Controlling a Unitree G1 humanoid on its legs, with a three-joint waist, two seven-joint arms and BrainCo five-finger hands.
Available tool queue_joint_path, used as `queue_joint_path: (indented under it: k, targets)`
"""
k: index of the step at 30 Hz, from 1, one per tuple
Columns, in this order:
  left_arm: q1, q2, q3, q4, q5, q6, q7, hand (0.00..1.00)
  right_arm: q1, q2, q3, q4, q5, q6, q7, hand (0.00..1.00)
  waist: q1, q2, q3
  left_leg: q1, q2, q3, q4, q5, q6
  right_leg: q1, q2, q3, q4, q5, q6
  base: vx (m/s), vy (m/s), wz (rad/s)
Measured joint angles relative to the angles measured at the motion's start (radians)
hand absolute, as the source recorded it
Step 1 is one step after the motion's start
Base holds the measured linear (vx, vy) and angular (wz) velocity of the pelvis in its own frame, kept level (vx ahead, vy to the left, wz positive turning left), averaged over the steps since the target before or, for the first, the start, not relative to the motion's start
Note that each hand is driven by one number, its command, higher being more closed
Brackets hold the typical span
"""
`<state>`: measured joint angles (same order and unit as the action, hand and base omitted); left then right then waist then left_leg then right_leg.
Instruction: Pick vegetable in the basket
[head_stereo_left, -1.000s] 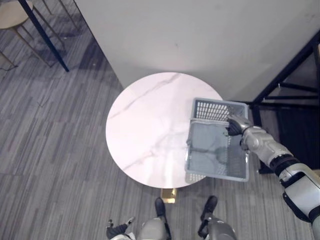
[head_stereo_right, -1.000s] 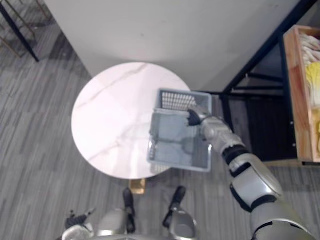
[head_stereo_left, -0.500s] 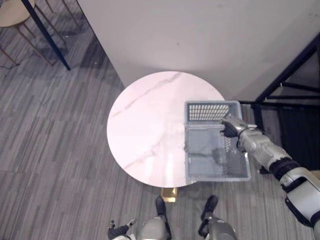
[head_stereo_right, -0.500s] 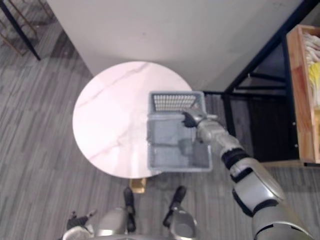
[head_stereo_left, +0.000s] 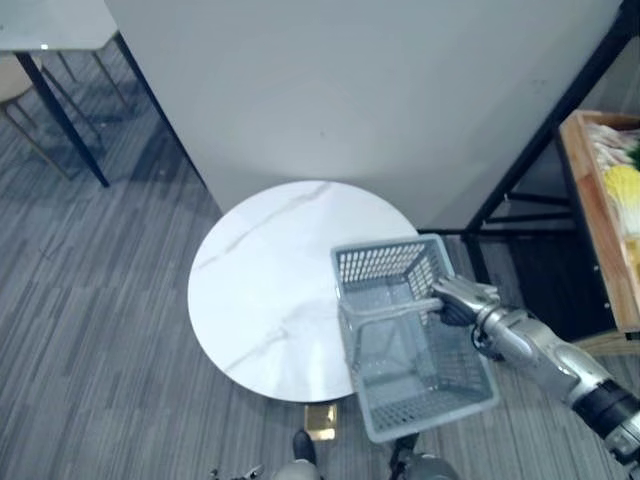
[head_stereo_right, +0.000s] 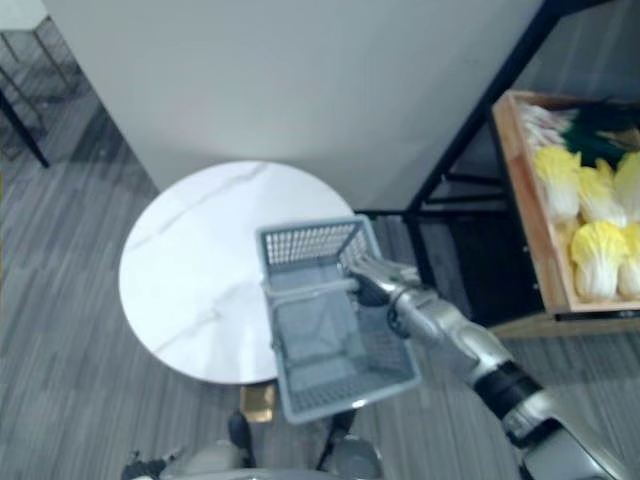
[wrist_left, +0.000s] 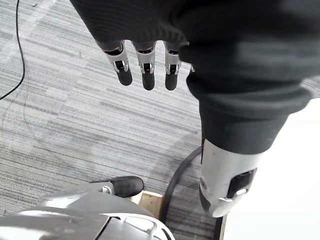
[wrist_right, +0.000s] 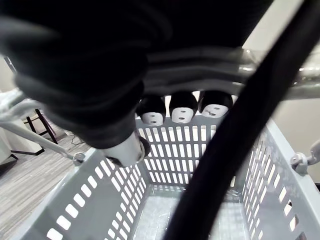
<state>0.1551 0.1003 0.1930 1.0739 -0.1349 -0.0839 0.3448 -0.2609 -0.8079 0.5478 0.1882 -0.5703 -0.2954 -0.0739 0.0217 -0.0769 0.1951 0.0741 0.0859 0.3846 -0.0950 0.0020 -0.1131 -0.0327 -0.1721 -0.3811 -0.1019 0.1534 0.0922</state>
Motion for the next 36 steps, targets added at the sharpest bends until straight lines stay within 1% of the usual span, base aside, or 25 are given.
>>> queue_joint_path:
  k: [2,3,5,7,12,14,15,16,17,18,20,21,22,23,24,25,26,27,28,29,31,32,33,35,36]
  targets:
    - [0.009,0.000,0.011,0.003,0.000,0.001,-0.001,0.00,0.077,-0.036,-0.037,-0.029,0.002,-0.023,0.004,1.00,-0.008,0.003,-0.016,0.002,0.004,0.006,0.000,0.000,0.000,-0.001,0.001,0.005,0.000,0.000,0.000,-0.02,-0.019,-0.08]
    - [0.012,0.000,0.012,0.004,0.000,0.001,-0.001,0.00,0.095,-0.040,-0.050,-0.032,0.002,-0.029,0.005,1.00,-0.010,0.004,-0.019,0.004,0.005,0.010,0.000,-0.001,-0.001,-0.001,0.001,0.007,0.000,-0.001,0.000,-0.02,-0.024,-0.11]
    - [0.016,-0.002,0.012,0.028,0.001,0.001,-0.003,0.00,0.142,-0.040,-0.091,-0.032,0.002,-0.037,0.006,1.00,-0.027,0.012,-0.036,0.010,0.005,0.017,0.000,-0.002,-0.001,-0.001,0.001,0.016,0.000,-0.001,0.000,-0.02,-0.016,-0.13]
    - [0.020,-0.010,0.018,0.037,0.001,0.001,-0.003,0.00,0.178,-0.040,-0.111,-0.031,0.002,-0.037,0.001,1.00,-0.028,0.021,-0.050,0.020,0.007,0.034,0.000,-0.005,-0.002,-0.001,0.004,0.034,0.000,-0.001,0.000,-0.02,-0.008,-0.22]
    - [0.031,-0.018,0.047,0.040,0.003,0.001,0.001,0.00,0.224,-0.033,-0.111,-0.022,0.000,-0.046,-0.021,1.00,-0.030,0.030,-0.069,0.051,0.015,0.063,0.015,-0.020,-0.005,0.016,0.012,0.061,0.005,-0.001,0.000,-0.01,-0.014,-0.20]
    - [0.029,-0.019,0.047,0.037,0.004,0.001,0.004,0.00,0.262,-0.024,-0.143,-0.015,-0.001,-0.046,-0.046,1.00,-0.035,0.032,-0.070,0.014,0.044,0.051,0.167,-0.103,-0.002,0.029,0.005,0.060,0.045,-0.013,-0.004,-0.01,0.011,0.02]
    - [0.029,-0.019,0.046,0.037,0.004,0.002,0.005,0.00,0.273,-0.023,-0.157,-0.015,0.000,-0.047,-0.051,1.00,-0.038,0.035,-0.068,0.009,0.050,0.047,0.196,-0.120,-0.001,0.031,-0.002,0.059,0.061,-0.023,-0.003,-0.04,0.047,0.07]
    - [0.030,-0.019,0.042,0.038,0.008,0.009,0.006,0.00,0.299,-0.017,-0.192,-0.017,0.000,-0.052,-0.053,1.00,-0.044,0.037,-0.069,0.000,0.057,0.042,0.239,-0.146,0.001,0.021,-0.008,0.061,0.111,-0.047,0.000,-0.07,0.061,0.04]
    - [0.029,-0.018,0.039,0.037,0.014,0.009,0.006,0.00,0.310,-0.016,-0.208,-0.018,-0.001,-0.053,-0.057,1.00,-0.046,0.037,-0.068,-0.001,0.058,0.043,0.254,-0.157,0.003,0.013,-0.014,0.065,0.136,-0.058,0.001,-0.12,0.110,-0.10]
    - [0.024,-0.017,0.034,0.037,0.030,0.011,0.007,0.00,0.333,-0.007,-0.240,-0.019,-0.001,-0.052,-0.065,1.00,-0.049,0.024,-0.059,-0.003,0.055,0.055,0.285,-0.174,0.009,-0.012,-0.025,0.087,0.172,-0.068,0.005,-0.16,0.128,-0.43]
    - [0.016,-0.009,0.015,0.038,0.034,0.020,0.008,0.00,0.345,0.020,-0.285,-0.024,-0.002,-0.049,-0.088,1.00,-0.052,0.026,-0.058,-0.039,0.054,0.105,0.352,-0.211,0.027,-0.074,-0.039,0.151,0.203,-0.064,0.011,-0.18,0.146,-0.77]
    - [0.018,-0.006,0.004,0.039,0.041,0.023,0.017,0.00,0.344,0.036,-0.302,-0.031,-0.002,-0.041,-0.099,1.00,-0.053,0.025,-0.057,-0.080,0.057,0.153,0.392,-0.242,0.039,-0.126,-0.039,0.199,0.208,-0.050,0.033,-0.25,0.166,-1.07]
    - [0.013,0.003,0.001,0.039,0.042,0.029,0.027,0.00,0.343,0.053,-0.305,-0.051,-0.004,-0.025,-0.105,1.00,-0.067,0.014,-0.055,-0.109,0.048,0.199,0.424,-0.259,0.063,-0.171,-0.044,0.241,0.185,-0.041,0.047,-0.25,0.167,-1.06]
    - [0.005,0.005,0.001,0.042,0.042,0.033,0.030,0.00,0.342,0.067,-0.305,-0.058,-0.012,-0.015,-0.106,1.00,-0.075,0.014,-0.053,-0.118,0.050,0.218,0.421,-0.258,0.083,-0.174,-0.044,0.239,0.152,-0.068,0.071,-0.22,0.147,-1.06]
    - [-0.003,-0.013,0.001,0.050,0.048,0.041,0.032,0.00,0.331,0.095,-0.301,-0.059,-0.022,0.005,-0.110,1.00,-0.078,0.067,-0.042,-0.116,0.093,0.286,0.380,-0.239,0.119,-0.177,-0.031,0.153,0.155,-0.141,0.034,-0.21,0.163,-1.31]
    - [-0.016,-0.024,0.002,0.063,0.067,0.041,0.031,0.00,0.294,0.107,-0.279,-0.053,-0.025,0.013,-0.110,1.00,-0.072,0.090,-0.011,-0.093,0.133,0.346,0.345,-0.222,0.126,-0.208,-0.034,0.038,0.331,-0.137,-0.105,-0.20,0.168,-1.46]
    - [-0.015,-0.024,0.001,0.065,0.075,0.040,0.029,0.00,0.274,0.110,-0.260,-0.049,-0.025,0.014,-0.110,1.00,-0.071,0.089,-0.004,-0.072,0.135,0.385,0.318,-0.211,0.134,-0.207,-0.054,-0.030,0.432,-0.156,-0.134,-0.15,0.205,-1.58]
    - [-0.012,-0.018,-0.001,0.070,0.078,0.044,0.019,0.00,0.255,0.127,-0.244,-0.048,-0.032,0.011,-0.110,1.00,-0.065,0.075,-0.006,-0.032,0.132,0.446,0.277,-0.195,0.135,-0.166,-0.109,-0.137,0.607,-0.184,-0.174,-0.11,0.174,-1.49]
    - [-0.004,-0.009,-0.012,0.070,0.077,0.044,0.019,0.00,0.240,0.142,-0.226,-0.042,-0.043,0.004,-0.111,1.00,-0.049,0.065,-0.014,-0.008,0.134,0.511,0.255,-0.188,0.137,-0.109,-0.158,-0.200,0.716,-0.206,-0.194,-0.08,0.130,-1.54]
    - [-0.003,-0.004,-0.020,0.070,0.077,0.043,0.019,0.00,0.229,0.146,-0.217,-0.034,-0.044,-0.002,-0.111,1.00,-0.041,0.050,-0.023,0.000,0.134,0.543,0.251,-0.186,0.135,-0.084,-0.183,-0.216,0.753,-0.209,-0.198,-0.06,0.063,-1.50]
    - [-0.010,0.015,-0.029,0.070,0.075,0.043,0.019,0.00,0.182,0.170,-0.193,-0.014,-0.046,-0.010,-0.111,1.00,-0.014,0.024,-0.043,-0.007,0.145,0.640,0.250,-0.172,0.119,-0.017,-0.241,-0.215,0.784,-0.208,-0.197,-0.03,-0.016,-1.60]
    - [-0.014,0.019,-0.027,0.070,0.075,0.043,0.020,0.00,0.161,0.171,-0.177,-0.015,-0.051,-0.013,-0.110,1.00,-0.013,0.015,-0.051,-0.016,0.153,0.695,0.250,-0.160,0.116,0.013,-0.258,-0.212,0.752,-0.201,-0.186,-0.04,-0.056,-1.42]
    - [-0.015,0.019,-0.024,0.070,0.075,0.043,0.021,0.00,0.153,0.171,-0.171,-0.015,-0.052,-0.013,-0.110,1.00,-0.013,0.009,-0.054,-0.017,0.157,0.720,0.250,-0.154,0.113,0.027,-0.265,-0.210,0.727,-0.193,-0.175,-0.05,-0.100,-1.37]
    - [-0.015,0.017,-0.007,0.069,0.075,0.045,0.022,0.00,0.131,0.173,-0.151,-0.015,-0.053,-0.010,-0.111,1.00,-0.006,0.006,-0.060,-0.019,0.178,0.813,0.267,-0.138,0.115,0.058,-0.265,-0.204,0.554,-0.132,-0.080,-0.07,-0.211,-1.35]
    - [-0.017,0.016,0.005,0.069,0.075,0.045,0.023,0.00,0.116,0.173,-0.136,-0.015,-0.053,-0.008,-0.110,1.00,0.001,0.003,-0.063,-0.019,0.195,0.863,0.293,-0.135,0.114,0.062,-0.256,-0.227,0.435,-0.099,-0.020,-0.05,-0.279,-1.17]
